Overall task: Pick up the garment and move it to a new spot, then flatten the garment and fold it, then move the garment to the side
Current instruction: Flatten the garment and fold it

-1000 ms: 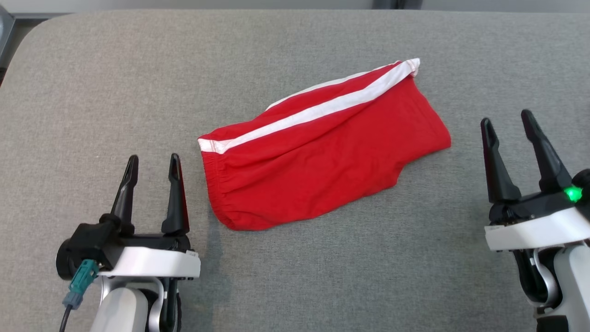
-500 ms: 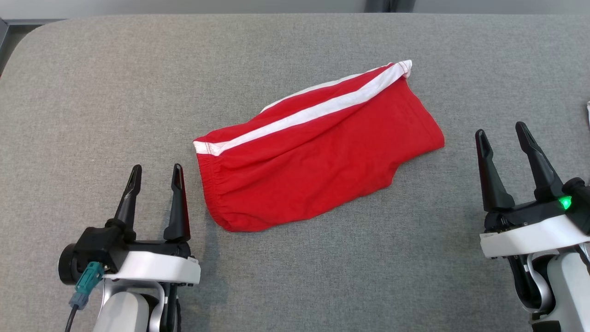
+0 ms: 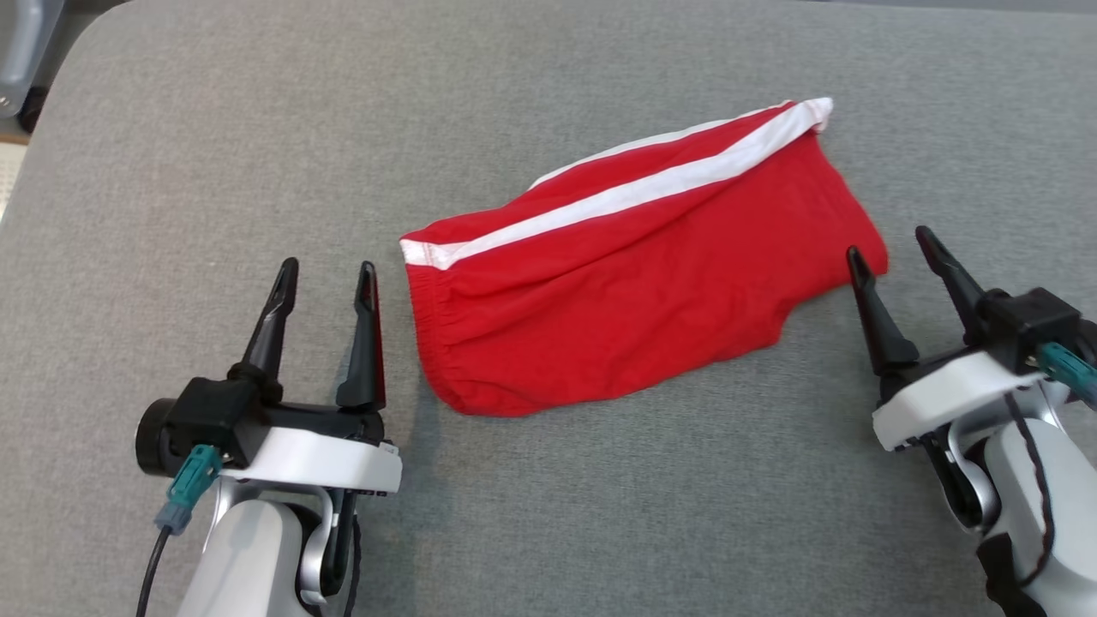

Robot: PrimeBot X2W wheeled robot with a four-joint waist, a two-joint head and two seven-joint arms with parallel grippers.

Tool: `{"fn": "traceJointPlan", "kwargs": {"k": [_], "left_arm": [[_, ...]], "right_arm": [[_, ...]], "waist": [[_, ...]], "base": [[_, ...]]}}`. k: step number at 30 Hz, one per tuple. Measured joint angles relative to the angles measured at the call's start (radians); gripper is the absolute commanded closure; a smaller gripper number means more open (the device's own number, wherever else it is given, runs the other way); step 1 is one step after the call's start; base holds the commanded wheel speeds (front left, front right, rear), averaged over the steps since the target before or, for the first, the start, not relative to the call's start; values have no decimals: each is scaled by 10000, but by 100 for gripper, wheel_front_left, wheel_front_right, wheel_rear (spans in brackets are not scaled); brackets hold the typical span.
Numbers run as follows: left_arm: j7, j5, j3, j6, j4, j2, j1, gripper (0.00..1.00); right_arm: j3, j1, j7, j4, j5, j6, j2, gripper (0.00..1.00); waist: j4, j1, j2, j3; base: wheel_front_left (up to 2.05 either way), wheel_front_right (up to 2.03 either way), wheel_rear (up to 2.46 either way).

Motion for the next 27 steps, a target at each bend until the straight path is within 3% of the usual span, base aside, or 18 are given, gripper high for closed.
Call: {"fn": "traceJointPlan", "kwargs": {"k": [9,15,16,18,27], "left_arm": [[0,-161,-320,174,71,0,-157,0],[0,-134,-249,174,134,2,-230,0],[0,-132,-247,174,136,0,-264,0],[0,-117,-245,173,136,-6,-299,0],[0,-136,-219,161,253,-4,-306,0]], "right_arm": [[794,-1476,15,2462,527,2,182,0],[1039,-2293,608,3733,947,2,464,0],[1149,-2403,754,3848,1009,2,510,53],[1312,-2569,943,3990,1152,2,564,100],[1693,-2429,489,3785,2174,2,539,100]], "waist": [[400,0,0,298],[355,0,0,347],[331,0,0,344],[283,0,0,330],[81,0,0,156]], "base": [[0,0,0],[0,0,0],[0,0,0],[0,0,0],[0,0,0]]}}
